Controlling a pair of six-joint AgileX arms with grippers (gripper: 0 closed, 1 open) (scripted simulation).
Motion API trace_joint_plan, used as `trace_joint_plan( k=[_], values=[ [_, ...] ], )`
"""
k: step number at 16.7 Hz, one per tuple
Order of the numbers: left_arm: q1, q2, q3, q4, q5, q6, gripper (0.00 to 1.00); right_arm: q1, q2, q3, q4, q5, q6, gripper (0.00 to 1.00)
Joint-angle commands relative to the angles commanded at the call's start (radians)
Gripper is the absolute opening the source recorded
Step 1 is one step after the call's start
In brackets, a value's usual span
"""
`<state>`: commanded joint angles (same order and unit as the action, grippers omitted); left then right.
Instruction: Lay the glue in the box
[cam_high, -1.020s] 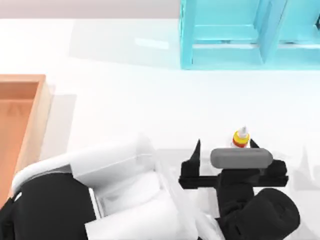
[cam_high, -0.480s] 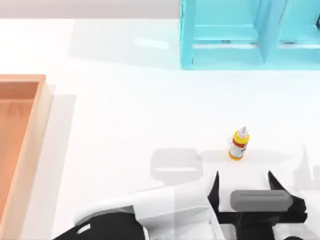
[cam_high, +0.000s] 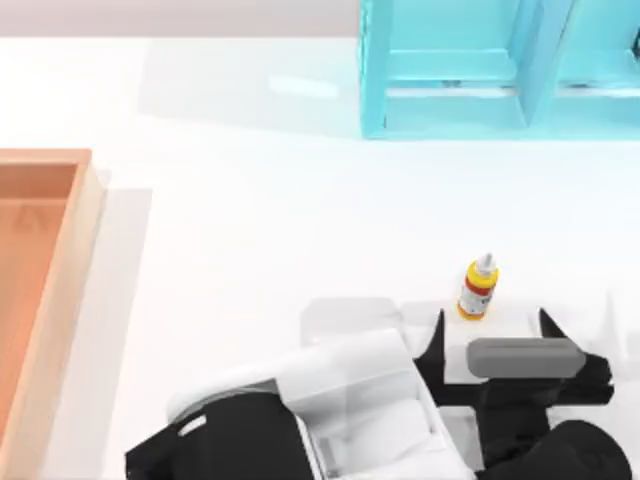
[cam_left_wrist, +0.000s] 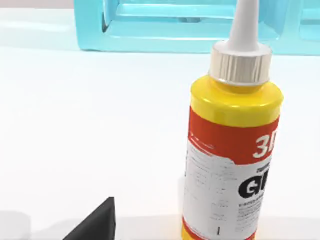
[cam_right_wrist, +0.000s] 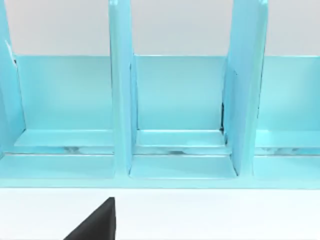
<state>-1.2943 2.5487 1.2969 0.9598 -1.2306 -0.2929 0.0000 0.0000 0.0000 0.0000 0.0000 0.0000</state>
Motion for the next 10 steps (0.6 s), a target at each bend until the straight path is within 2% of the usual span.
trace_joint_plan(
  k=[5,9,10],
  values=[
    [0.123,0.052,0.074,0.053,0.119,0.082,1.00,0.000,0.000,0.000,0.000,0.000,0.000,1.00],
    [0.125,0.053,0.075,0.054,0.122,0.083,1.00,0.000,0.000,0.000,0.000,0.000,0.000,1.00],
    [0.125,0.053,0.075,0.054,0.122,0.083,0.92,0.000,0.000,0.000,0.000,0.000,0.000,1.00]
  ],
)
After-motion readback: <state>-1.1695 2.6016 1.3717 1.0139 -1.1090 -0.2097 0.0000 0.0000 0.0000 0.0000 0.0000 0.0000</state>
